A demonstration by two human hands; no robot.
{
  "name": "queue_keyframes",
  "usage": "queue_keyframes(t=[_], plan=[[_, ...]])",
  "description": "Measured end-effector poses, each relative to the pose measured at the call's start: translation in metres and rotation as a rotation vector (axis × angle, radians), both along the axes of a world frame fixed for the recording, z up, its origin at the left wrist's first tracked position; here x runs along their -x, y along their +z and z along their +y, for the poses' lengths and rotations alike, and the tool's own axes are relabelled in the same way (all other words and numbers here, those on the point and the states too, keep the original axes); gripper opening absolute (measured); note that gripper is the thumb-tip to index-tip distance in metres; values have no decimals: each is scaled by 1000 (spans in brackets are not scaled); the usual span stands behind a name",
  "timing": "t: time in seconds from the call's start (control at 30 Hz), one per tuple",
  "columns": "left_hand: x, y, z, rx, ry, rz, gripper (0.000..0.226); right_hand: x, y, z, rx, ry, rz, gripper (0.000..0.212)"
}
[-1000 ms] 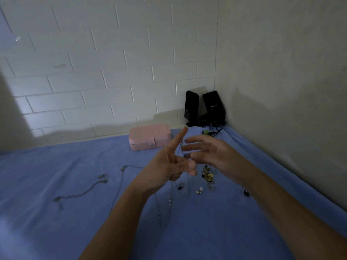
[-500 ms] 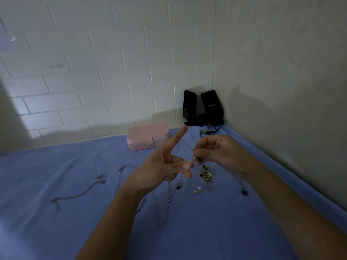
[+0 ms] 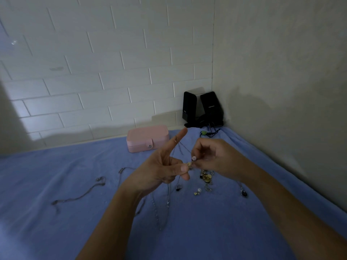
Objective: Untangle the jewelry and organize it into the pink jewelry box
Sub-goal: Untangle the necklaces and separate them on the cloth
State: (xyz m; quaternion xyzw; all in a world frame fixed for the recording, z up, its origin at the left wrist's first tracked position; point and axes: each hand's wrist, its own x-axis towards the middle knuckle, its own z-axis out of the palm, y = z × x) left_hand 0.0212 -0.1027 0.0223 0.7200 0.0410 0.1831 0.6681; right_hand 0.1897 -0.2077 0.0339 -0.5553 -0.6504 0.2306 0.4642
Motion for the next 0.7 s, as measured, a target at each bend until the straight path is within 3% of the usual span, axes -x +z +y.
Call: queue_keyframes(t=[0.17,0.33,0.53,0.7], plan=[[1,0,1,-50,86,22,79,-5,1,0,-33,-70,62,14],[0,0,1,-101,118,48,77,1,-5,2,-91,-144,-136,11],[-5,-2,-2,-212,234,145,73,1,-4,3,-73,-134,73,12],[-8,-4,-2,-138,383,22,54,3,-5,5,-62,-106,63,14]])
